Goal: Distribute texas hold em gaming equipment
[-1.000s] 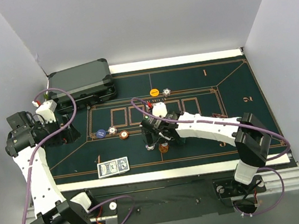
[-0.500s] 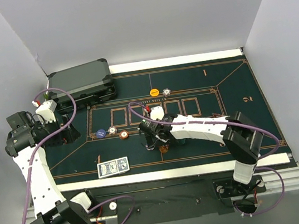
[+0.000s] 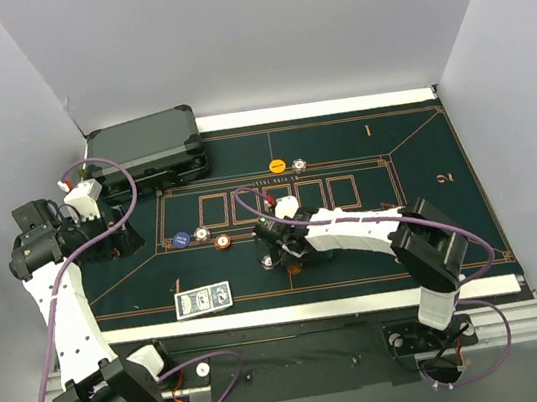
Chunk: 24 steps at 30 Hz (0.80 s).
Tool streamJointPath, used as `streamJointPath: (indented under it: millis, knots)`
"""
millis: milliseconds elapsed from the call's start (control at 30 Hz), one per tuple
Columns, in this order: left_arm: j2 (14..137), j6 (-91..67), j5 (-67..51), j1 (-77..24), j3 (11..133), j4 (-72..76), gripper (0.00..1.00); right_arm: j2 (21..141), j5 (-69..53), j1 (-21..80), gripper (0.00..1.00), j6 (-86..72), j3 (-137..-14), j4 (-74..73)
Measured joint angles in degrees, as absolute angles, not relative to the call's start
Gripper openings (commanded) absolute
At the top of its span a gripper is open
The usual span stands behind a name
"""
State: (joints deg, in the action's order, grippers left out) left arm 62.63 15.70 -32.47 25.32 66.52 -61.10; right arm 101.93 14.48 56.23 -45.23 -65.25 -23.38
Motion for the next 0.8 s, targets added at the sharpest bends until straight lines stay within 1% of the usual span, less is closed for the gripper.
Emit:
streamJointPath:
  millis: [100, 333, 467, 633, 800]
  knots:
    - [62.6, 15.7, -32.5, 25.3, 66.5, -61.1, 0.96, 102.0, 14.4, 56.2, 0.51, -45.3, -65.0, -23.3]
    - [62.6, 15.7, -32.4, 25.3, 66.5, -61.1, 0.96, 102.0, 14.1, 56.2, 0.46, -45.3, -65.0, -22.9]
    - [62.6, 15.7, -32.4, 25.3, 66.5, -61.1, 0.96, 101.9, 14.1, 56.2, 0.41, -45.2, -65.0, -22.9]
    - [62.6, 15.7, -32.4, 25.3, 66.5, -61.1, 0.96, 101.9, 14.1, 56.2, 0.38, -45.3, -65.0, -22.9]
    - [62.6, 15.7, -32.4, 25.3, 66.5, -61.1, 0.96, 101.8, 14.1, 56.2, 0.37, -45.2, -65.0, -22.9]
